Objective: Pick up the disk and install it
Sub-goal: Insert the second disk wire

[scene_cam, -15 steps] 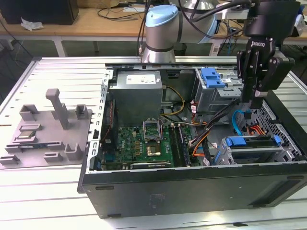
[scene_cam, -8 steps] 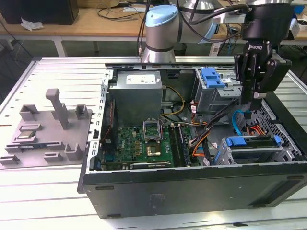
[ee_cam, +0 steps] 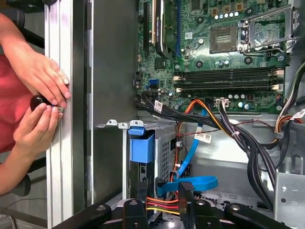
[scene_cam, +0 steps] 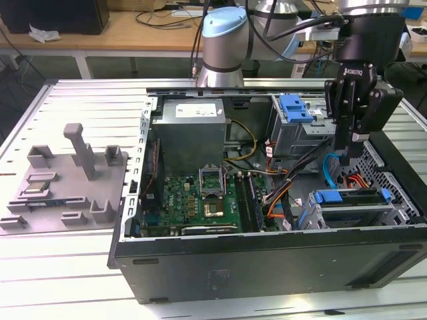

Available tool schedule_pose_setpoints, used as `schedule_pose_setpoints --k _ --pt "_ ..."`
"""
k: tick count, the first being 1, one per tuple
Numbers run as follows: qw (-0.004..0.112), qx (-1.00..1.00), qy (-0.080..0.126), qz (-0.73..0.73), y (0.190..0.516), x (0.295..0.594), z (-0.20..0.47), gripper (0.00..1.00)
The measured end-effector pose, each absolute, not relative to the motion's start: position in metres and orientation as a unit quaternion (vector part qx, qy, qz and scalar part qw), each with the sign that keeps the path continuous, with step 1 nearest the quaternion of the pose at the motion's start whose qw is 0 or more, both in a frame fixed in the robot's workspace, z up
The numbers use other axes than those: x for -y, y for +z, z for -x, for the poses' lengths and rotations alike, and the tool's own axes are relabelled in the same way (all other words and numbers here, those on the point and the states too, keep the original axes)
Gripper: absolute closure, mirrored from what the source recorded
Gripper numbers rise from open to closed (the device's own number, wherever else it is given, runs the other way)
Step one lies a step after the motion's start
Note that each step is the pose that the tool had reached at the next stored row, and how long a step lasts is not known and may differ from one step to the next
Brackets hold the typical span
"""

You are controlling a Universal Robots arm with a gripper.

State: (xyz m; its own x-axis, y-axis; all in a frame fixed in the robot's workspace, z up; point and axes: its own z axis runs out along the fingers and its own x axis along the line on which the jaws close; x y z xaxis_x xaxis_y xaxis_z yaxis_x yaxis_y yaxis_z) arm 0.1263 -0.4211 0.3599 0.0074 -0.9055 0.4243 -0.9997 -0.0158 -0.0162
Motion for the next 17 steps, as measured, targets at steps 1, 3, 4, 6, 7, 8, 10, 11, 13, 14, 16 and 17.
schedule_pose_setpoints --k 1,3,4,6,7,8,10,11,13,14,16,17 --pt "0.147 0.686 0.16 -0.694 0.3596 0.4212 -0.1263 0.6" --pt "0.147 0.686 0.16 -0.695 0.3584 0.4211 -0.1263 0.62" --pt "0.147 0.686 0.16 -0.695 0.3579 0.4211 -0.1264 0.62" --pt "0.147 0.685 0.161 -0.695 0.3568 0.4211 -0.1264 0.69" --pt "0.147 0.685 0.161 -0.695 0.3564 0.4211 -0.1263 0.69" --pt "0.147 0.685 0.161 -0.695 0.3561 0.4211 -0.1263 0.69" --pt "0.147 0.685 0.161 -0.695 0.3552 0.4212 -0.1263 0.69" --pt "0.147 0.685 0.161 -0.696 0.3551 0.4213 -0.1263 0.69" --pt "0.147 0.685 0.161 -0.696 0.3548 0.4219 -0.1263 0.69" --pt "0.147 0.685 0.161 -0.696 0.3548 0.4225 -0.1263 0.69" --pt "0.147 0.684 0.161 -0.696 0.3547 0.4242 -0.1264 0.69" --pt "0.146 0.684 0.161 -0.696 0.3545 0.4258 -0.1264 0.69"
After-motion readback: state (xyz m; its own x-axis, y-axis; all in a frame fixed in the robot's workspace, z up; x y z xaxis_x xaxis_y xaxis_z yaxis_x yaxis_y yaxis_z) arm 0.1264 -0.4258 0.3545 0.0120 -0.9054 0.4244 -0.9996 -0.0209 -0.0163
